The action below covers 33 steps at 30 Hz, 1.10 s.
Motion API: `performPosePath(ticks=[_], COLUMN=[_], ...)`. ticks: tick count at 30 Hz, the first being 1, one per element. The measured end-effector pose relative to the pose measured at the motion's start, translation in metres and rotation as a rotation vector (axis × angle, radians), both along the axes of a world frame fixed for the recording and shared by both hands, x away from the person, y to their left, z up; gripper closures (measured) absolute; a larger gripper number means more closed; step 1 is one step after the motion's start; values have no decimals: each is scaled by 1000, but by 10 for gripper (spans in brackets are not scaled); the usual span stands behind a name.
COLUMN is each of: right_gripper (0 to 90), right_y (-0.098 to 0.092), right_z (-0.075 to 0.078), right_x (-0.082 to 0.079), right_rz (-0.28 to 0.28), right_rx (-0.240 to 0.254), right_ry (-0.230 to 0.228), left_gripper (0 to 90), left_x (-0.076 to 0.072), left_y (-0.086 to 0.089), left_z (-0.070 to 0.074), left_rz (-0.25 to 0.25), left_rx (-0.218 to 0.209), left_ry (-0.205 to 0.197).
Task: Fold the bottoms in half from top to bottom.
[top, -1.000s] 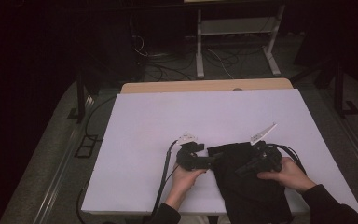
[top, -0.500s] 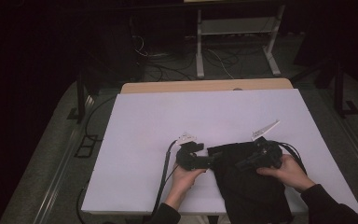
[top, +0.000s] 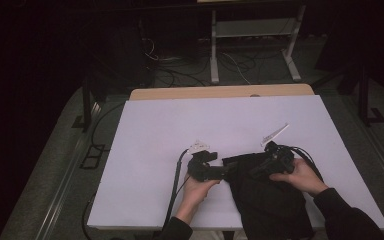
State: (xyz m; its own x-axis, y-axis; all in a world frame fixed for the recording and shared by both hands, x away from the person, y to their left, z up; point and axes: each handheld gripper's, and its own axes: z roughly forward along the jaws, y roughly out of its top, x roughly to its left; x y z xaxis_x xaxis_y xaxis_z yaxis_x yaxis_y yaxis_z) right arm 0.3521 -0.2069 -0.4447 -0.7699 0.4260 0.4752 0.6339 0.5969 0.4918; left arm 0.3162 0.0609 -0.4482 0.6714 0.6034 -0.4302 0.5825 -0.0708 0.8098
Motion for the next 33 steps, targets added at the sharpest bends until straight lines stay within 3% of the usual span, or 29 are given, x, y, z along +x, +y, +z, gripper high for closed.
performPosePath(ticks=[3,6,14,33], right_gripper=[883,884,884,883], right_y=[4,7,13,-1], right_z=[-3,-1,1,3], right_x=[-3,-9,-28,-65], right_rz=[45,83,156,190], right_rx=[-22,-9,-13,64], right_ry=[23,44,58,68], left_gripper=[84,84,83,83], left_x=[0,0,2,8], left_y=[0,0,0,-5], left_z=[0,0,-2,-1], left_rz=[1,1,14,23], left_rx=[0,0,2,31], left_ry=[0,0,2,2])
